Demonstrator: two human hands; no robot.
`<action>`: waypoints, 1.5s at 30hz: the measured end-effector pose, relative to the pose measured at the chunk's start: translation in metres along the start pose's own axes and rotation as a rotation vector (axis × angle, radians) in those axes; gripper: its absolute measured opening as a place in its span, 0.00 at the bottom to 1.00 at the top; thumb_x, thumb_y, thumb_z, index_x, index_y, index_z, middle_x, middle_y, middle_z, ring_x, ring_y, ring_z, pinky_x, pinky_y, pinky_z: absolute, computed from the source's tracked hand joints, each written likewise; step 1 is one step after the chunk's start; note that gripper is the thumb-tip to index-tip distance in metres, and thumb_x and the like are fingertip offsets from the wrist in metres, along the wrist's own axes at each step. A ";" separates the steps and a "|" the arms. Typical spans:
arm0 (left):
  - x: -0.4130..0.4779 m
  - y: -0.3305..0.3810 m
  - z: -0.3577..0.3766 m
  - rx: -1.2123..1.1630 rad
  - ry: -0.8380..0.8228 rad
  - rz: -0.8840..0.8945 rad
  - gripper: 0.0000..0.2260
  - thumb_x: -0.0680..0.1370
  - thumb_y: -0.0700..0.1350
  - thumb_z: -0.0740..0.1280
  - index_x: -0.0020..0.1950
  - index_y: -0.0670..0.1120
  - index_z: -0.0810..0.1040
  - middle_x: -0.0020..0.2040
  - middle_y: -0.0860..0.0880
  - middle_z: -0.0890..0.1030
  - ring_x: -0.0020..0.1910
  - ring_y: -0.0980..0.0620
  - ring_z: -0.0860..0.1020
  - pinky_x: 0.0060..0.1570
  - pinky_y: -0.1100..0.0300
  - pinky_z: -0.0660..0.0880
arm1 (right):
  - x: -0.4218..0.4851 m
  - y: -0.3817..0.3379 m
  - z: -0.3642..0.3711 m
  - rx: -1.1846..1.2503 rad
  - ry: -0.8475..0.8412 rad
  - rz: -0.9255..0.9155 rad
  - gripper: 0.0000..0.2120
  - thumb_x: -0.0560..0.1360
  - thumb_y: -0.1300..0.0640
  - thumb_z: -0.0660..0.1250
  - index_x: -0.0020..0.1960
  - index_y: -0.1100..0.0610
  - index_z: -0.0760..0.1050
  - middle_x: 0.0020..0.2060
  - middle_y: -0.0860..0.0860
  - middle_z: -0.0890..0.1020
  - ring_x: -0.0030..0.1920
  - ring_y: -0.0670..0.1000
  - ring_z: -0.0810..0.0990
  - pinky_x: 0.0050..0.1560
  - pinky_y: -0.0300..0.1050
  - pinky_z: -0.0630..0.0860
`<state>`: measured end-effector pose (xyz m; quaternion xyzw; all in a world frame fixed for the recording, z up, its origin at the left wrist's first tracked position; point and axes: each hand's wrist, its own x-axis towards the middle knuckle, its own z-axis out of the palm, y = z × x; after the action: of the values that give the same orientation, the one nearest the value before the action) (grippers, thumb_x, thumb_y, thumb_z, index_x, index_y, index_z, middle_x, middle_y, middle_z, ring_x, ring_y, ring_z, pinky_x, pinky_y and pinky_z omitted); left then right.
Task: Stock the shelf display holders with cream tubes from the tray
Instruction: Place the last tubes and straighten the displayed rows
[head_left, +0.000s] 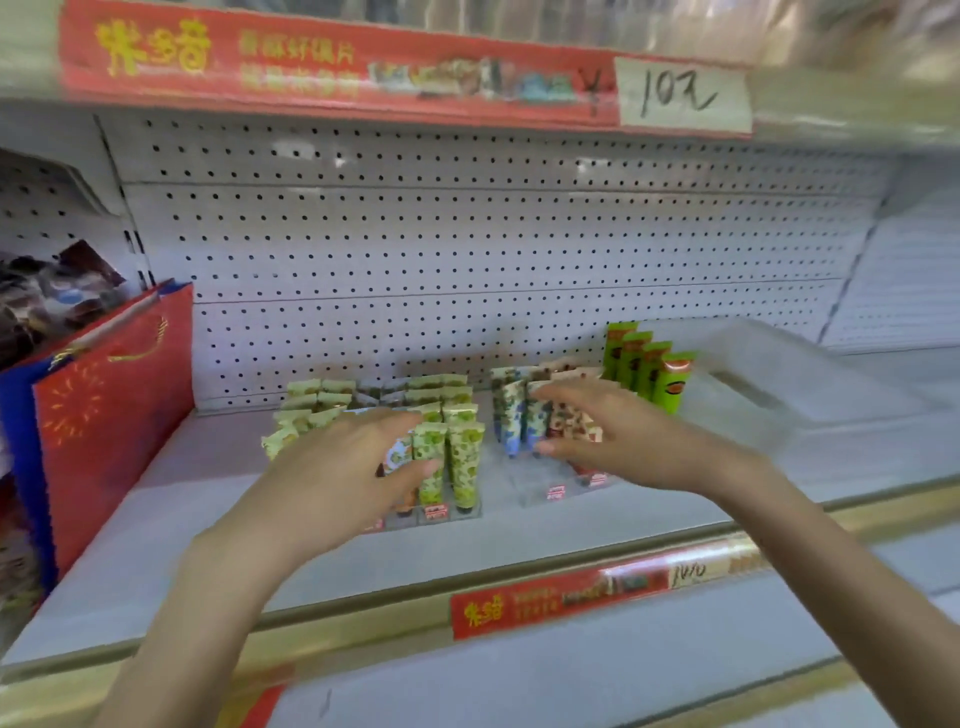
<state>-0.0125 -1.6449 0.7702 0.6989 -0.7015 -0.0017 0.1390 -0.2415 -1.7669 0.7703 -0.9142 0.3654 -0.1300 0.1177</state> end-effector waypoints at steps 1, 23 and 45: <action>0.008 0.007 -0.002 -0.006 0.013 0.027 0.25 0.76 0.63 0.55 0.72 0.59 0.61 0.72 0.59 0.64 0.69 0.56 0.65 0.59 0.60 0.65 | -0.008 0.009 -0.005 0.013 0.004 0.026 0.28 0.75 0.44 0.64 0.73 0.51 0.62 0.71 0.46 0.65 0.70 0.45 0.62 0.61 0.28 0.55; 0.182 0.230 0.063 0.118 0.109 0.000 0.31 0.72 0.71 0.46 0.72 0.61 0.59 0.73 0.62 0.61 0.65 0.57 0.71 0.61 0.56 0.68 | -0.078 0.276 -0.114 -0.397 -0.007 0.262 0.26 0.78 0.37 0.48 0.73 0.46 0.56 0.75 0.45 0.55 0.74 0.47 0.54 0.72 0.50 0.56; 0.240 0.292 0.086 0.263 0.032 -0.028 0.25 0.78 0.62 0.51 0.73 0.54 0.57 0.73 0.56 0.60 0.72 0.52 0.57 0.71 0.53 0.49 | 0.027 0.352 -0.104 -0.219 -0.273 0.310 0.23 0.80 0.49 0.56 0.73 0.54 0.58 0.71 0.53 0.64 0.67 0.55 0.67 0.62 0.48 0.67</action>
<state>-0.3123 -1.8899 0.7915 0.7209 -0.6834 0.0995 0.0573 -0.4801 -2.0466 0.7633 -0.8636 0.4939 0.0551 0.0846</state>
